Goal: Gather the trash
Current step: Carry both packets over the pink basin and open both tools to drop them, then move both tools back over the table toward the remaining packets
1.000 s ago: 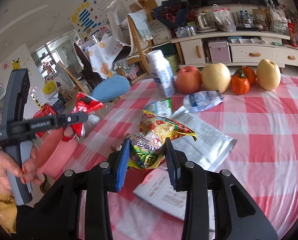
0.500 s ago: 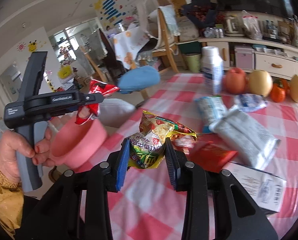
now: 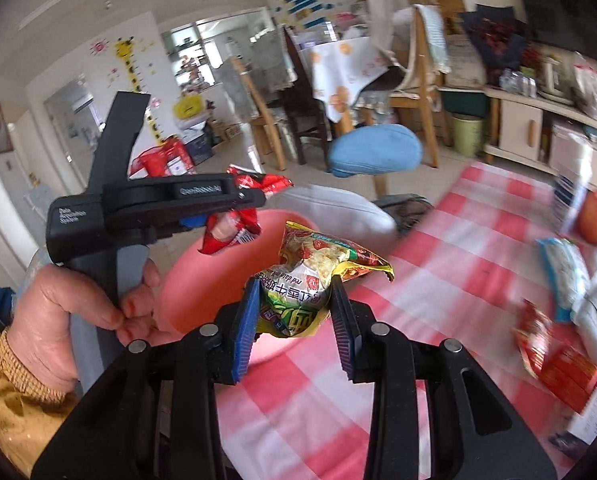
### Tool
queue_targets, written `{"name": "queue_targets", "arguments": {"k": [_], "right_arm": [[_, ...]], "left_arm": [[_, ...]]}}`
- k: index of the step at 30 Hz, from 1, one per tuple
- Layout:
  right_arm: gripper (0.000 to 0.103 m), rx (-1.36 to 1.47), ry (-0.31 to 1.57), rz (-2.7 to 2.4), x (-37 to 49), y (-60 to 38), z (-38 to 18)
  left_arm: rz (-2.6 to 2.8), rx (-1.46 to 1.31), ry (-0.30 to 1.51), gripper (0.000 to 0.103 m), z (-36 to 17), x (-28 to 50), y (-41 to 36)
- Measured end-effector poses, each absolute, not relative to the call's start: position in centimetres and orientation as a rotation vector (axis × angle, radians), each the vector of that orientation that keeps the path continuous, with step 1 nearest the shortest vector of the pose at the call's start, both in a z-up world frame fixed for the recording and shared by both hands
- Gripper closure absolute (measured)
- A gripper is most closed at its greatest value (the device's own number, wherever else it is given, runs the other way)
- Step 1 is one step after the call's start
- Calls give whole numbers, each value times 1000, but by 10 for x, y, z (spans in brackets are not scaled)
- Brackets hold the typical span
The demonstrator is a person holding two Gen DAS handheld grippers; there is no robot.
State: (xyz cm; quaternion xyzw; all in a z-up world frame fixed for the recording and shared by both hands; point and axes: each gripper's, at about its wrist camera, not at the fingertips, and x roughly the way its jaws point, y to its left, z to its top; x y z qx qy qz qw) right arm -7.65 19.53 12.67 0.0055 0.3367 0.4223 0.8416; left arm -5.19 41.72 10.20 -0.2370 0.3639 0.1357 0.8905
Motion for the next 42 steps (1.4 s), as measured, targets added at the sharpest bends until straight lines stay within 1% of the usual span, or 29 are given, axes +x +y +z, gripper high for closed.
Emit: {"name": "queue_targets", "arguments": {"k": [5,6,7,8,10,12,13,15,17,19,23,30,33,42], "right_arm": [[64,-14,704,931,-78,238,126],[54,-25,712,943,-77,246,124],[36,-46,729,941,-76,254,120],[32,-57,736,924,-74,257,117],[32,-42,742,898,-73,252,112],[30,1,748,881,-73,238,110],[26,13,746,861,-73,228,110],[22,18,739,827,-73,213,109],[20,17,736,792,-75,197,108],[16,17,734,752,-76,182,107],[15,21,742,686,-78,152,105],[13,20,727,620,-84,112,108],[10,21,709,593,-88,98,112],[8,42,688,518,-93,55,119]], "left_arm": [[356,-577,746,48,91,-61,450],[370,-584,746,47,90,-63,452],[379,-594,741,45,88,-63,455],[374,-599,736,42,88,-65,456],[380,-591,722,26,90,-65,453],[374,-568,696,21,95,-65,449],[364,-547,680,18,98,-63,444],[341,-526,650,14,103,-64,437],[294,-501,599,12,110,-62,425],[254,-491,569,12,115,-58,414],[159,-471,531,11,123,-53,389],[96,-334,602,11,135,-37,344],[67,-330,608,11,139,-35,332],[12,-326,625,11,147,-33,300]]}}
